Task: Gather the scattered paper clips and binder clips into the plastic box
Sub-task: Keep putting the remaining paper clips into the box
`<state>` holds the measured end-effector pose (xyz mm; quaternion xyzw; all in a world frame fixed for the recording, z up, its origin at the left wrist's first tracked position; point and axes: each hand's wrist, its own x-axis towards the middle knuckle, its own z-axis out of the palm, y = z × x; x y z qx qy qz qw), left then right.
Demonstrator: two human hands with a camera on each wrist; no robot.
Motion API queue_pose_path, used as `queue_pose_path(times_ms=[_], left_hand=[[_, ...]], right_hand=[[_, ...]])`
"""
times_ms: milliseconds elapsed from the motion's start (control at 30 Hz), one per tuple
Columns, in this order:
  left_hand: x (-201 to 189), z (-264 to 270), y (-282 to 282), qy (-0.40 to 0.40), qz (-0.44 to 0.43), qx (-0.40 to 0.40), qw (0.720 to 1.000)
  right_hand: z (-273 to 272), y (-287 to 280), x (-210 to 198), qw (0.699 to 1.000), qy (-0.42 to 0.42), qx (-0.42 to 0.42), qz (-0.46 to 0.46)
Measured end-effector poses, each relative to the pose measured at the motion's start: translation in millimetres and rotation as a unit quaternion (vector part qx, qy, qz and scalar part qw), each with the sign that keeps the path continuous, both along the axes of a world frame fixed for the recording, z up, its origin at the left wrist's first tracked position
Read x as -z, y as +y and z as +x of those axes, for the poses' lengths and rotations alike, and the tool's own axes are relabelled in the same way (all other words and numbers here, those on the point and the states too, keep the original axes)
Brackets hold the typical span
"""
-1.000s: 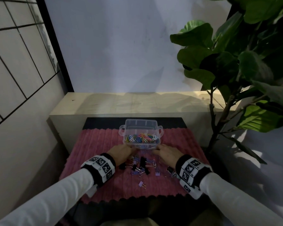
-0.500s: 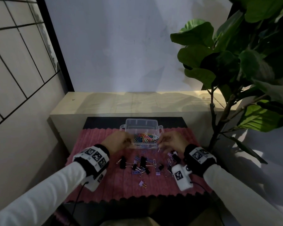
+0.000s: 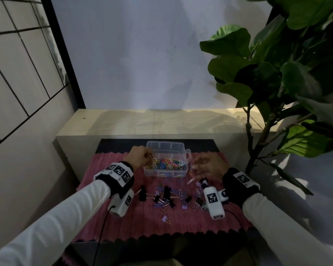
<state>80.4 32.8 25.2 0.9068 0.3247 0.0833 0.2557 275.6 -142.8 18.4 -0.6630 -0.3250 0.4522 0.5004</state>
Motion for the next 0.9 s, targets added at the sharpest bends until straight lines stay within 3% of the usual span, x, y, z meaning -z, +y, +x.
queue_pose_path(times_ms=[200, 333, 467, 567, 633, 700, 767, 833, 900], left_hand=[[-1, 6, 2, -0.009, -0.01, -0.008, 1.0], [-1, 6, -4, 0.03, 0.0, 0.036, 0.999], [-2, -5, -7, -0.033, 0.028, 0.042, 0.998], [-2, -18, -13, -0.065, 0.029, 0.055, 0.996], [1, -26, -17, -0.02, 0.024, 0.098, 0.995], [6, -32, -24, 0.066, 0.004, 0.155, 0.986], [15, -34, -32, 0.118, -0.008, 0.189, 0.975], [23, -33, -38, 0.109, 0.0, 0.202, 0.973], [33, -29, -41, 0.082, 0.025, 0.209, 0.974]], right_hand=[[4, 3, -7, 0.999, 0.036, 0.031, 0.012], [3, 19, -18, 0.996, -0.035, 0.057, 0.06], [7, 45, -18, 0.994, -0.049, 0.061, 0.074], [1, 59, -15, 0.992, -0.123, 0.024, 0.017], [-7, 64, -14, 0.977, -0.211, -0.026, -0.021], [-15, 63, -16, 0.941, -0.32, -0.09, -0.058], [-21, 55, -19, 0.914, -0.391, -0.097, -0.05], [-26, 40, -20, 0.907, -0.409, -0.094, -0.022], [-32, 26, -15, 0.887, -0.428, -0.173, -0.029]])
